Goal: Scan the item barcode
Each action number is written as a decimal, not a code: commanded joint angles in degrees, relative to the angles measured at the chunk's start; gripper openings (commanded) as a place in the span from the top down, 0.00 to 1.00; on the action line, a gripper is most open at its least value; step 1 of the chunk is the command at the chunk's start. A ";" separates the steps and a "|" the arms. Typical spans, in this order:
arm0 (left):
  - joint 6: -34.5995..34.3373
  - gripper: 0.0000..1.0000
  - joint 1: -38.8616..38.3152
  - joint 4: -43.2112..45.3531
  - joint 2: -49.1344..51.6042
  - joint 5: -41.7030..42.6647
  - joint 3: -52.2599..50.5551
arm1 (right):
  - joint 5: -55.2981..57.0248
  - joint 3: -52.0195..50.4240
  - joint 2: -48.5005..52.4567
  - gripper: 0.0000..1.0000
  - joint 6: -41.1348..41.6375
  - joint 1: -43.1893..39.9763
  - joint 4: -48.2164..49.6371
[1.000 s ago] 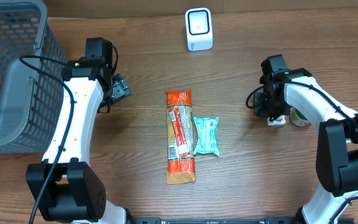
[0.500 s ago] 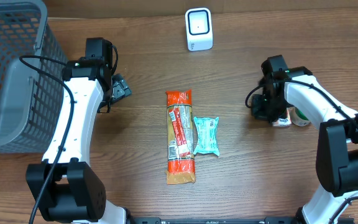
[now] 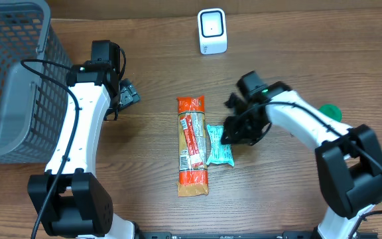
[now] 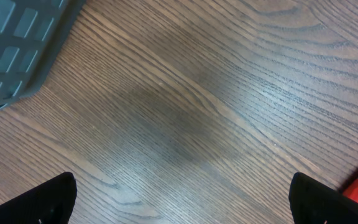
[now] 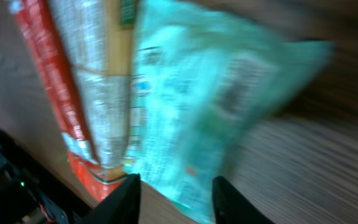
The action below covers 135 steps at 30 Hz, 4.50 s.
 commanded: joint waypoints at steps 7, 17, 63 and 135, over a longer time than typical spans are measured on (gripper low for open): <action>0.66 0.00 -0.26 0.04 -1.09 -0.79 0.83 | -0.63 -0.70 -0.07 0.79 11.04 4.20 9.49; 0.66 0.00 -0.13 0.04 -1.09 -0.79 0.83 | 1.77 -1.40 0.57 0.79 11.02 4.26 7.76; 0.66 0.00 -0.22 0.04 -1.09 -0.79 0.83 | -19.32 -3.78 -0.92 0.91 6.78 -16.50 13.07; 0.66 0.00 -0.48 0.04 -1.09 -0.79 0.83 | -26.03 -12.11 0.72 0.96 15.82 -8.74 36.09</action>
